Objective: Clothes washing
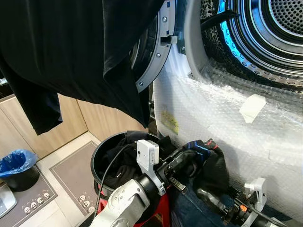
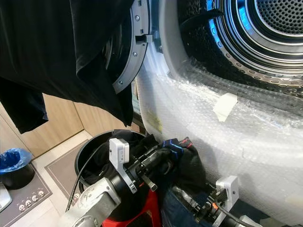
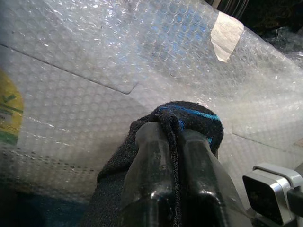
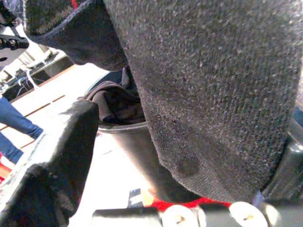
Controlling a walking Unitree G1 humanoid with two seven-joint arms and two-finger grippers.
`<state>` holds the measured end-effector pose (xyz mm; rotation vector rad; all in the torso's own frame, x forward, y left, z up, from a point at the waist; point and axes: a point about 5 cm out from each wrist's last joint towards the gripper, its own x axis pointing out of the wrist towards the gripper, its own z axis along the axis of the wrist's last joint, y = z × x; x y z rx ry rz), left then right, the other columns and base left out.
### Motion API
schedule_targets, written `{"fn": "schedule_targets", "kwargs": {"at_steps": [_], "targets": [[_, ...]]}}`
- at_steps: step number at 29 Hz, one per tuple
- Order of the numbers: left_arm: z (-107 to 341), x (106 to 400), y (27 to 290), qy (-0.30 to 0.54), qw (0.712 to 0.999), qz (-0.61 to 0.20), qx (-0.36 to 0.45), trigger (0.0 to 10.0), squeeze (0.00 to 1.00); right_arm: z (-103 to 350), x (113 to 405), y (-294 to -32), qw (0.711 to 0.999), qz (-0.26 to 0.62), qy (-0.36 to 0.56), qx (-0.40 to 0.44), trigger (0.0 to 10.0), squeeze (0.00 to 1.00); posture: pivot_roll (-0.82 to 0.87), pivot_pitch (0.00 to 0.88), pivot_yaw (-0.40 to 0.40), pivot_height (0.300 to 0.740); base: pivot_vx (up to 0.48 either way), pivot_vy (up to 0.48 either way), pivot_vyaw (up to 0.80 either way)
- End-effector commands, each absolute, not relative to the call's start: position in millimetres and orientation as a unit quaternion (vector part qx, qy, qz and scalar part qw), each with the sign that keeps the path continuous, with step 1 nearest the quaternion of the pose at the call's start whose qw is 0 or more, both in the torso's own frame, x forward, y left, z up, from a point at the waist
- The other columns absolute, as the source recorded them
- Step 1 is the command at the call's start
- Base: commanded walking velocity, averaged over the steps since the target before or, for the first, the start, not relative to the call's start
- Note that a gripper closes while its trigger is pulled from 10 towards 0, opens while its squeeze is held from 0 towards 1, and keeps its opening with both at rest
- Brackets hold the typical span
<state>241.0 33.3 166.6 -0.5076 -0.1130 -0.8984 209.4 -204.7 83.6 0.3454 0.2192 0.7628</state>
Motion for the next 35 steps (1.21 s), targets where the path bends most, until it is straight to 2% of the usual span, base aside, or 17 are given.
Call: {"fn": "schedule_targets", "kwargs": {"at_steps": [1, 2, 3, 4, 20, 35], "targets": [[180, 239, 27, -0.076, 0.857, -0.434, -0.269, 10.0, 0.0, 88, 209, -201, 0.904, 0.381, 0.102, 0.164, 7.5, 0.0, -0.06, 0.0, 0.005, 0.74, 0.0, 0.0, 0.0], [180, 239, 27, -0.077, 0.857, -0.433, -0.27, 10.0, 0.0, 87, 209, -200, 0.904, 0.381, 0.102, 0.166, 1.3, 0.0, -0.06, 0.0, 0.004, 0.74, 0.0, 0.0, 0.0], [181, 239, 26, -0.078, 0.857, -0.433, -0.269, 10.0, 0.0, 87, 209, -200, 0.904, 0.381, 0.102, 0.166, 1.3, 0.0, -0.06, 0.0, 0.004, 0.74, 0.0, 0.0, 0.0], [181, 239, 26, -0.078, 0.857, -0.433, -0.27, 10.0, 0.0, 87, 209, -200, 0.904, 0.381, 0.104, 0.166, 0.0, 0.0, -0.06, 0.0, 0.003, 0.74, 0.0, 0.0, 0.0], [187, 239, 28, -0.094, 0.857, -0.428, -0.272, 10.0, 0.0, 70, 201, -203, 0.894, 0.393, 0.155, 0.149, 0.0, 0.0, -0.05, 0.0, -0.003, 0.74, 0.0, 0.0, 0.0], [186, 238, 27, -0.092, 0.856, -0.43, -0.272, 10.0, 0.0, 72, 203, -205, 0.897, 0.386, 0.148, 0.155, 0.0, 0.0, -0.05, 0.0, -0.003, 0.74, 0.0, 0.0, 0.0]]}}
